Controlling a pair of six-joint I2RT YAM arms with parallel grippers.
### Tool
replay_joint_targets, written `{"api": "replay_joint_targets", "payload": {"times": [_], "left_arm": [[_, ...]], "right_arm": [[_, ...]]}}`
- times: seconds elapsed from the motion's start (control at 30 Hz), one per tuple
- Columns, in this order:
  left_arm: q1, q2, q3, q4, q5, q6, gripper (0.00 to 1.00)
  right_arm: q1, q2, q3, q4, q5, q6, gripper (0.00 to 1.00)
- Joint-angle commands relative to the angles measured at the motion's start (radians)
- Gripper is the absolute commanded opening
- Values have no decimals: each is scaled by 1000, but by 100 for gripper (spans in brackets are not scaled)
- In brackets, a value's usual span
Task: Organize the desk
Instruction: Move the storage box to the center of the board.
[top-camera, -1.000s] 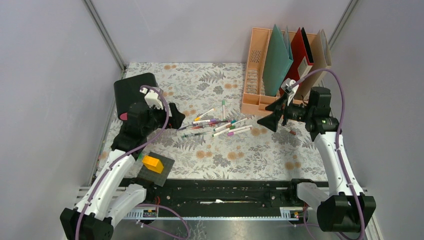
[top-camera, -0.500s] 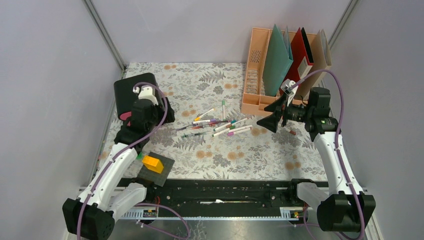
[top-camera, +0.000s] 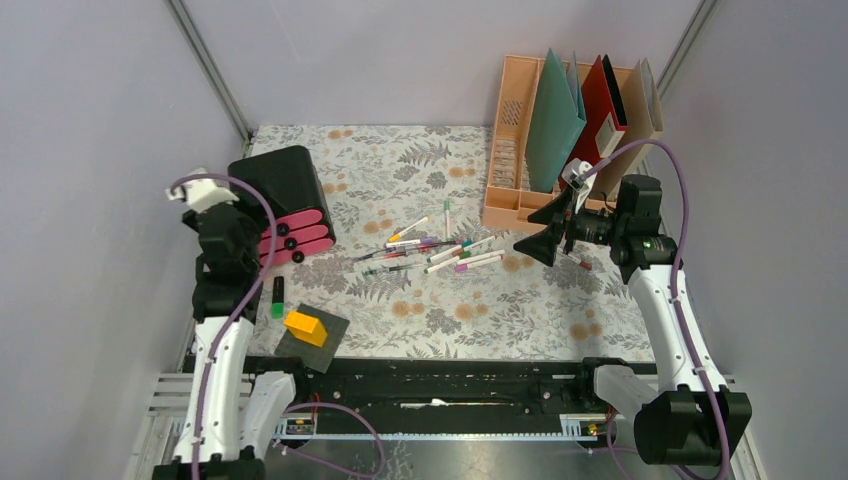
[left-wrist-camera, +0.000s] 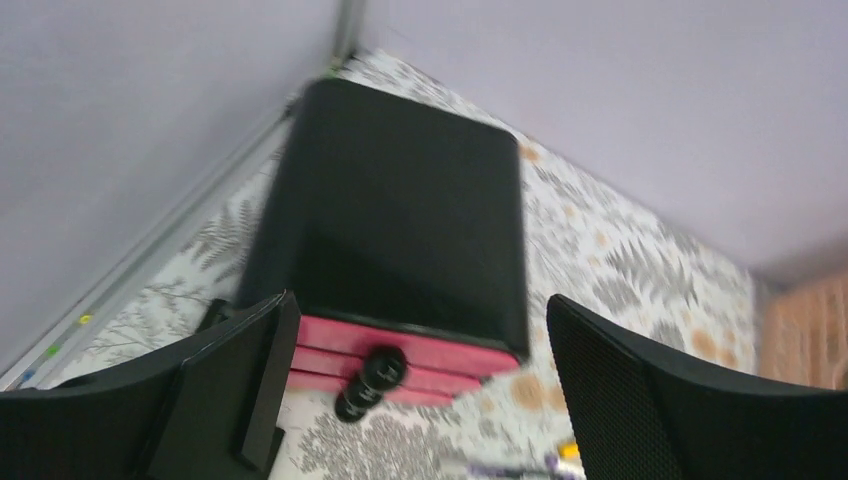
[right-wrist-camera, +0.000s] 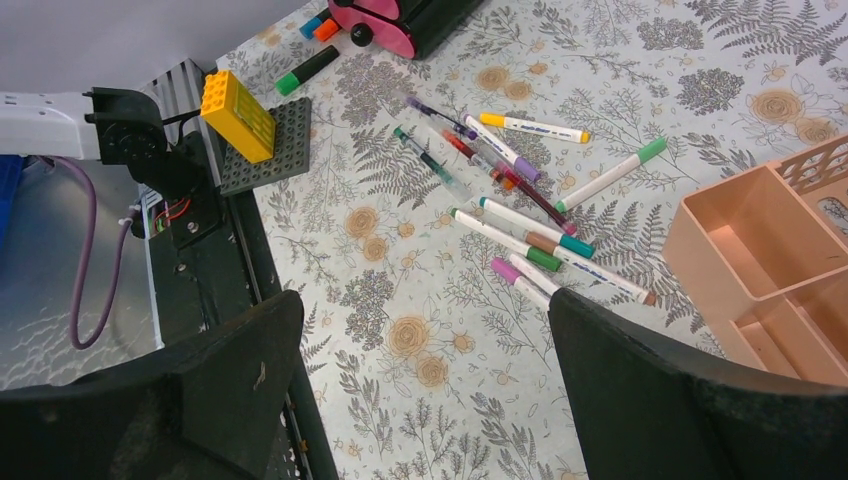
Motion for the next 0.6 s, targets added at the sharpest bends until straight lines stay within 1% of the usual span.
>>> {"api": "replay_joint_targets", "payload": {"times": [0.0, 0.1, 0.2, 0.27, 0.4, 0.5, 0.57], "left_arm": [[207, 47, 37, 120, 111, -118, 99], [313, 153, 50, 131, 247, -177, 99], [392, 221, 27, 172, 291, -216, 99], [437, 252, 9, 205, 350, -237, 99], [530, 320, -43, 308, 488, -299, 98], [611, 374, -117, 457, 644, -392, 98], [627, 436, -116, 486, 711, -416, 98]], "right_arm": [[7, -1, 12, 29, -48, 0, 100], [7, 0, 12, 29, -53, 1, 100], [7, -2, 12, 29, -58, 0, 100], [8, -1, 12, 29, -63, 1, 100], [7, 6, 12, 29, -81, 6, 100], [7, 9, 13, 29, -96, 10, 100], [7, 11, 13, 29, -101, 12, 100]]}}
